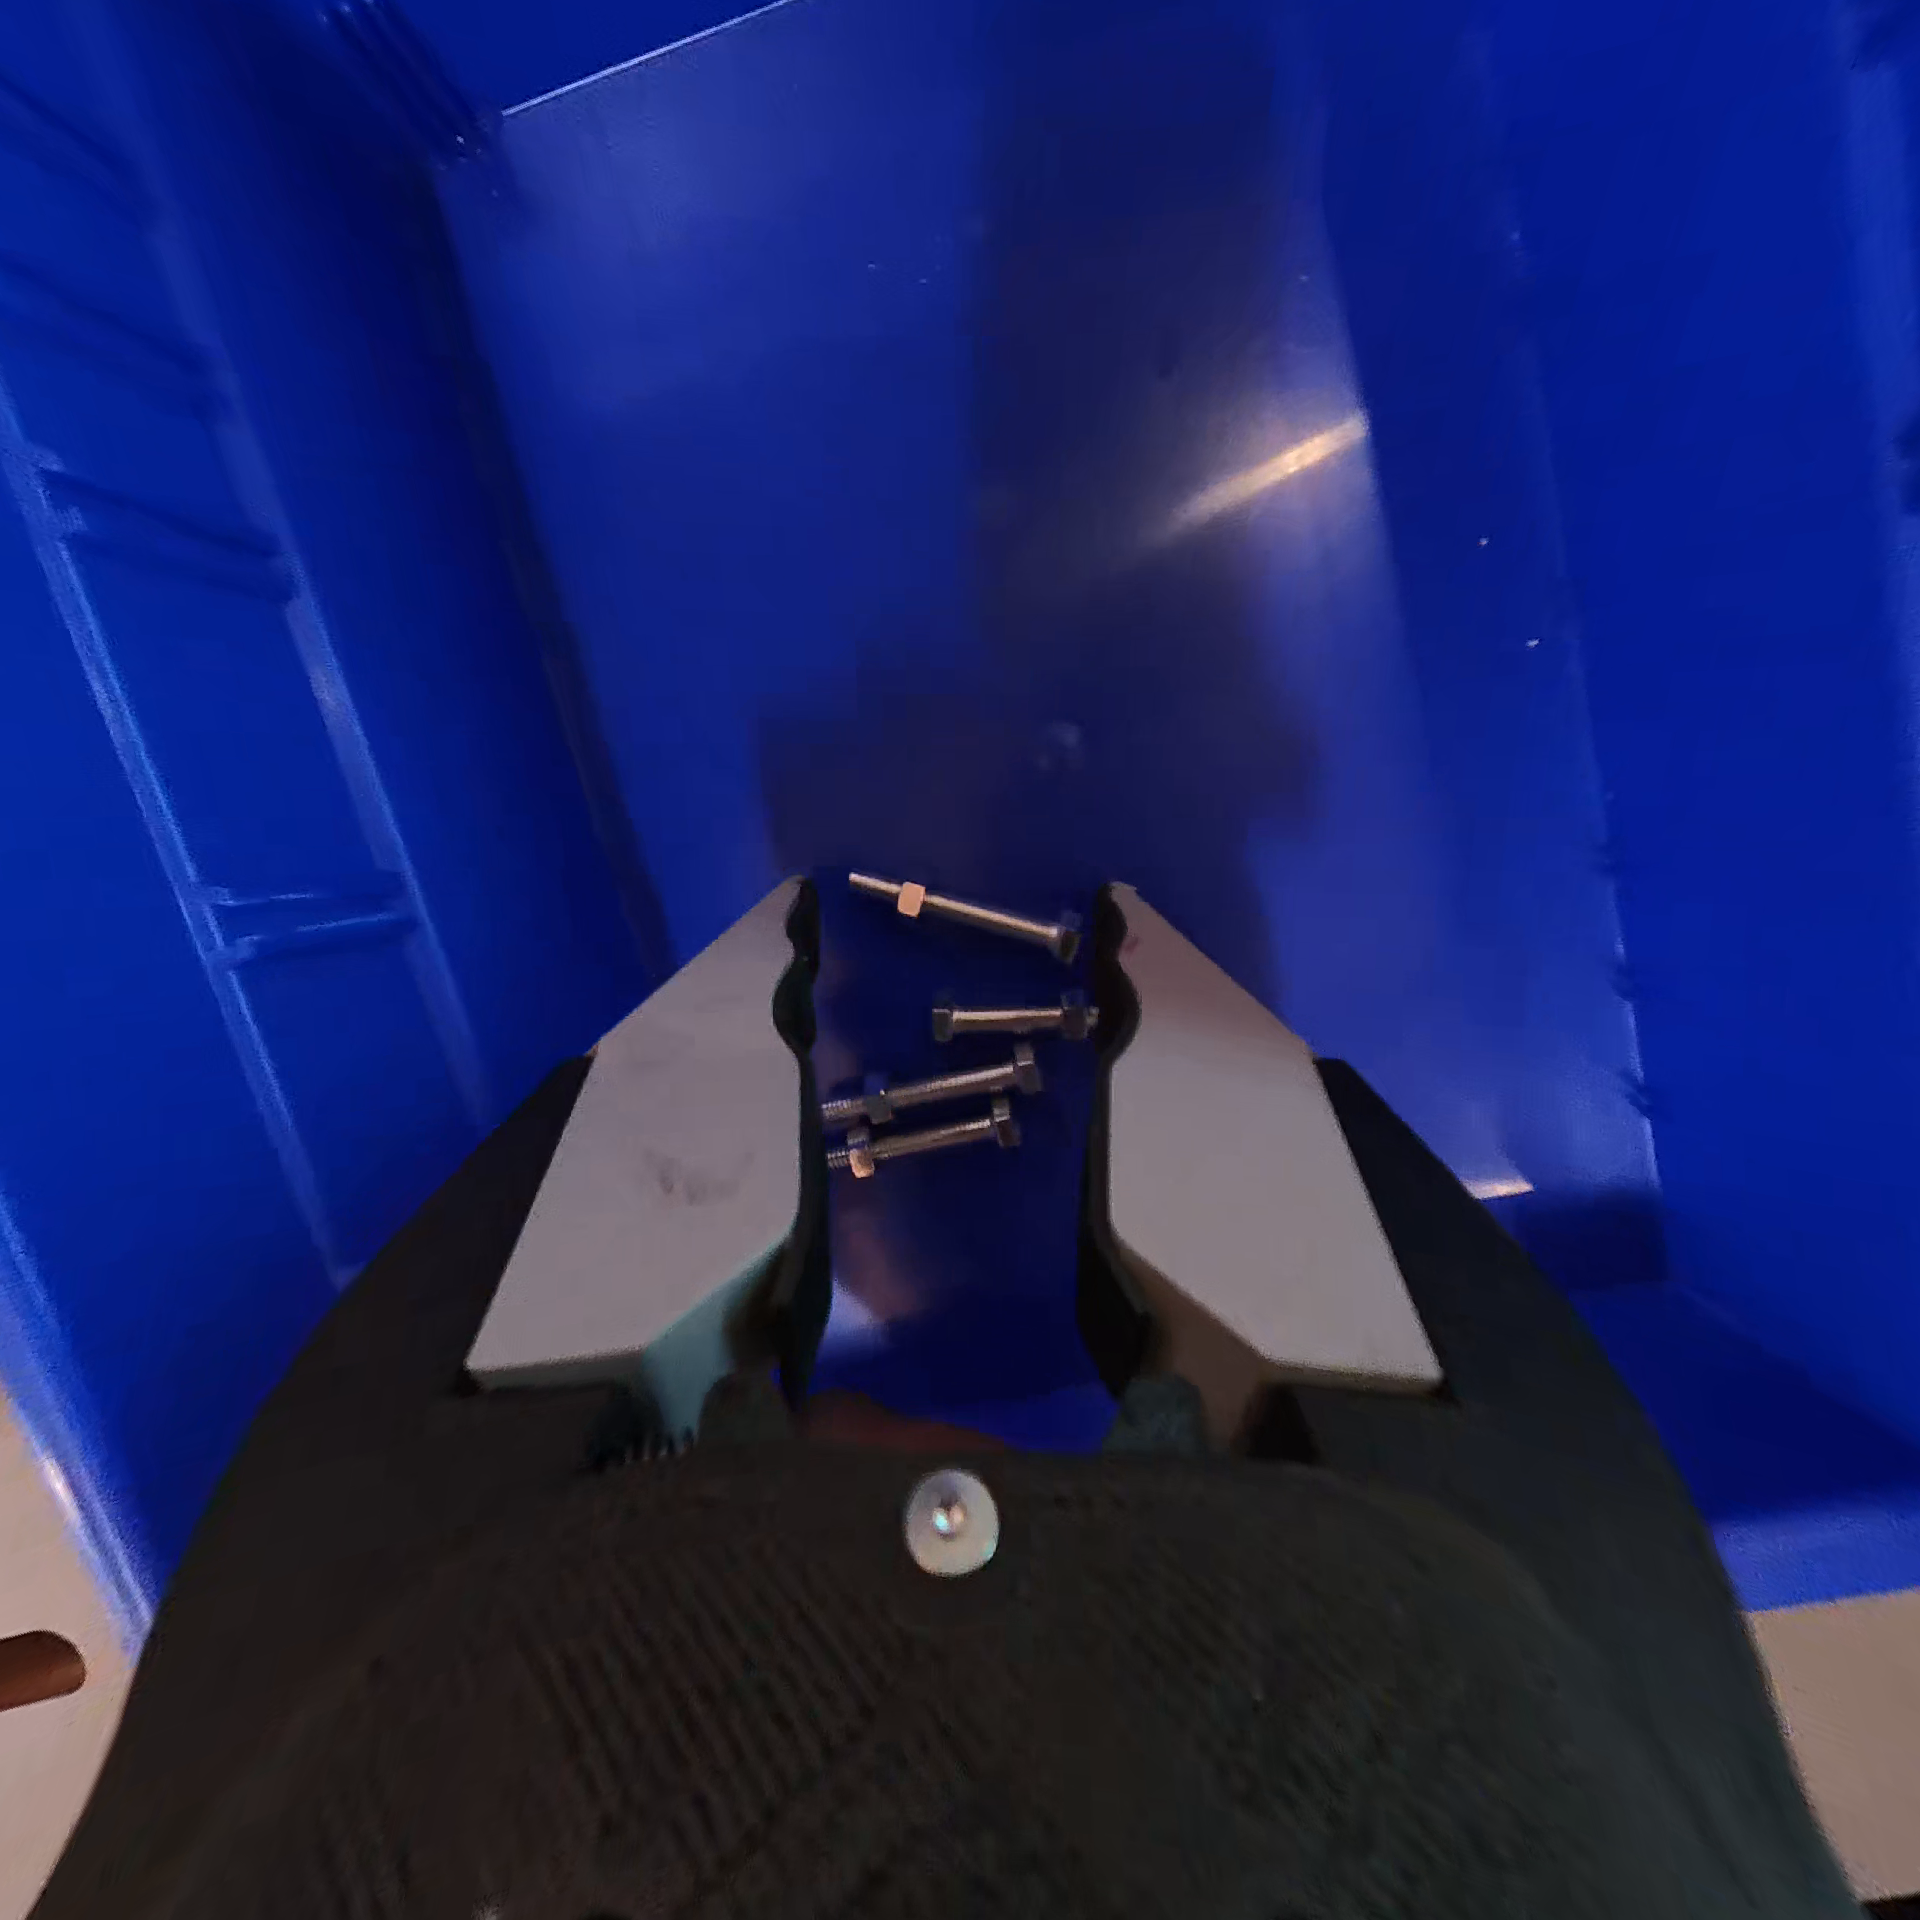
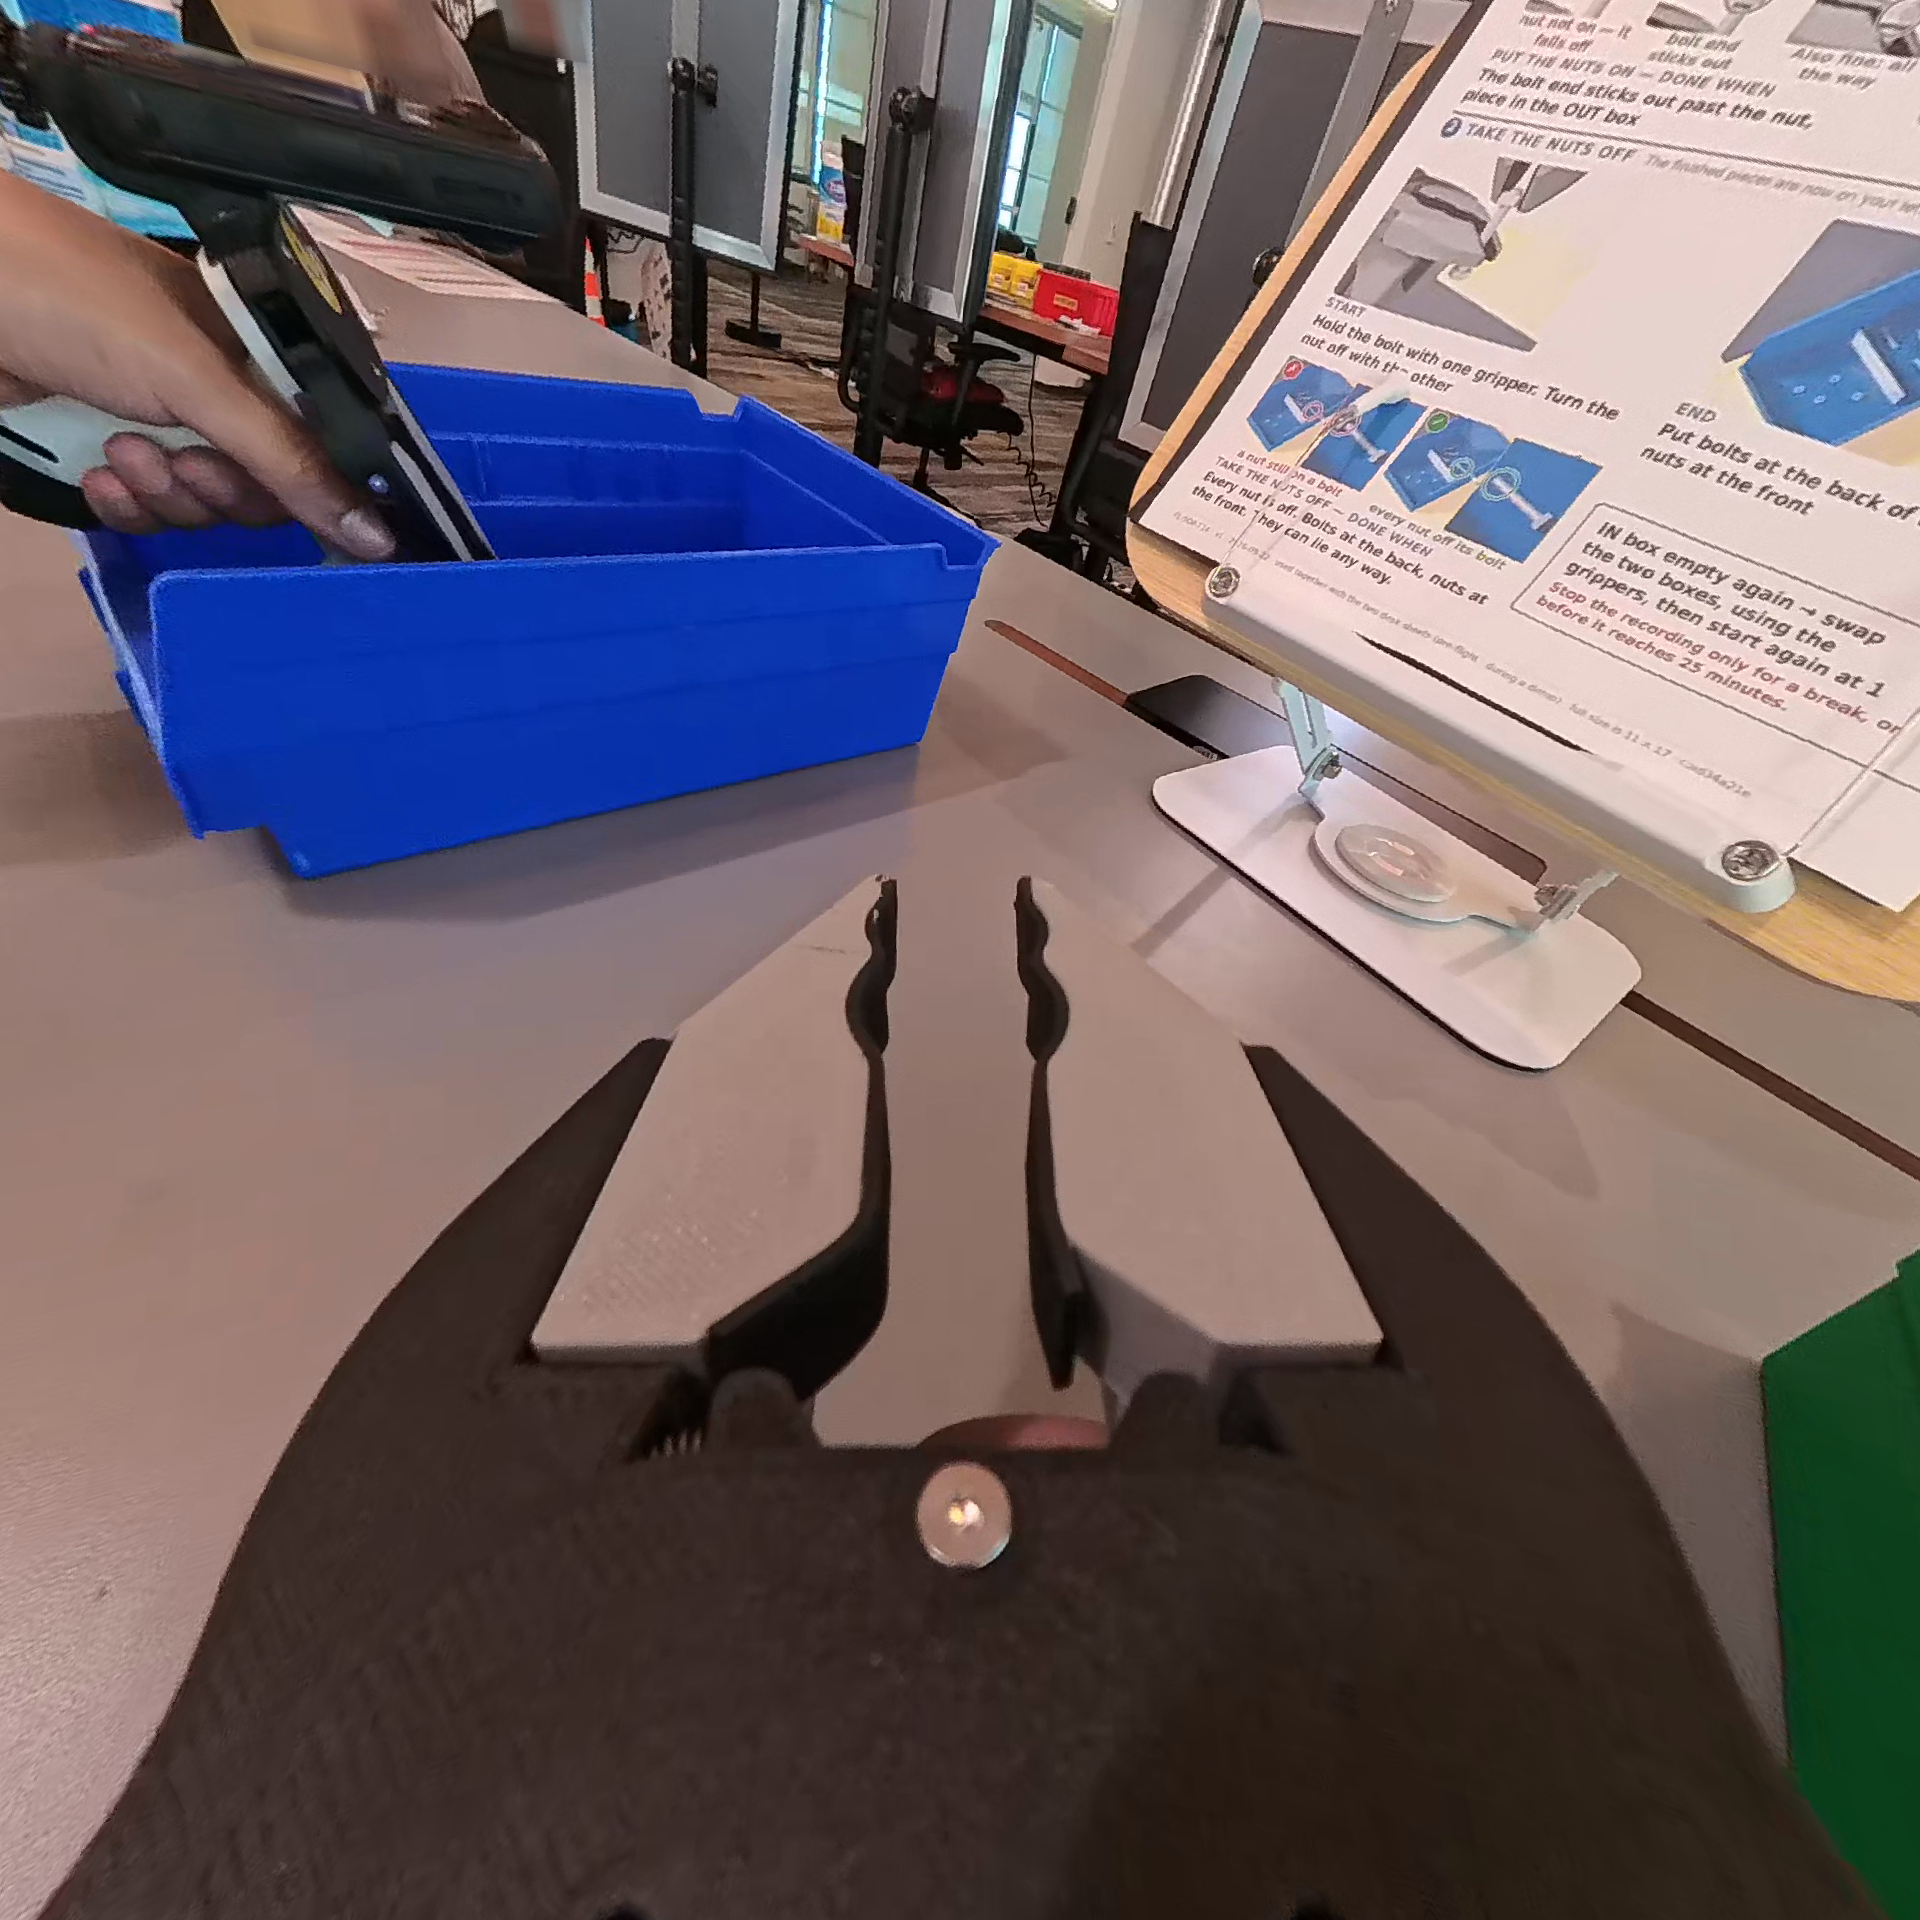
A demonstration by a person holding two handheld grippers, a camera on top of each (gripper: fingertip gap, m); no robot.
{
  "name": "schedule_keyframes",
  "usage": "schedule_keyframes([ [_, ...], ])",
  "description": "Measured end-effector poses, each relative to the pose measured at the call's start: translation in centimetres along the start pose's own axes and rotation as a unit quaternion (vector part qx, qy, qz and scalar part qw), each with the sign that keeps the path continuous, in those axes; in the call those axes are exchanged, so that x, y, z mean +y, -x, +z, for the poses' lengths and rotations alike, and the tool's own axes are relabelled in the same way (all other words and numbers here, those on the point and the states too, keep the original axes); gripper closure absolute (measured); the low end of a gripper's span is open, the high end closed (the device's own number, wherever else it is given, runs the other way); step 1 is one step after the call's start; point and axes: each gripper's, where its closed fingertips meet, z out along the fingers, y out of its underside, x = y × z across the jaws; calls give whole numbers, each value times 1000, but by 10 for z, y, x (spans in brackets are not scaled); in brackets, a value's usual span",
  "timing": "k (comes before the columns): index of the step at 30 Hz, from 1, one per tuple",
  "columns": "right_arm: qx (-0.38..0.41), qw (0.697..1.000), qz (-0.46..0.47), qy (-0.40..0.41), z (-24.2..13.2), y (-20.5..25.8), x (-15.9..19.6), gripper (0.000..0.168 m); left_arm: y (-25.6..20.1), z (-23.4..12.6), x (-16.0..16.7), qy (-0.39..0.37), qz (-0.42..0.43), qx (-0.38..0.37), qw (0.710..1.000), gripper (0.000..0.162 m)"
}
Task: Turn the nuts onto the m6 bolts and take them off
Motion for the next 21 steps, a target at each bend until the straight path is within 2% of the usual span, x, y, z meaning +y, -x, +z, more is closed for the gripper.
schedule_keyframes([
  [13,-8,1000,-1,0,0,3,0,150,-10,0,2,25,27,47,998,114],
  [21,-15,1000,-7,2,1,8,0,151,-13,-5,10,43,67,45,996,115],
])
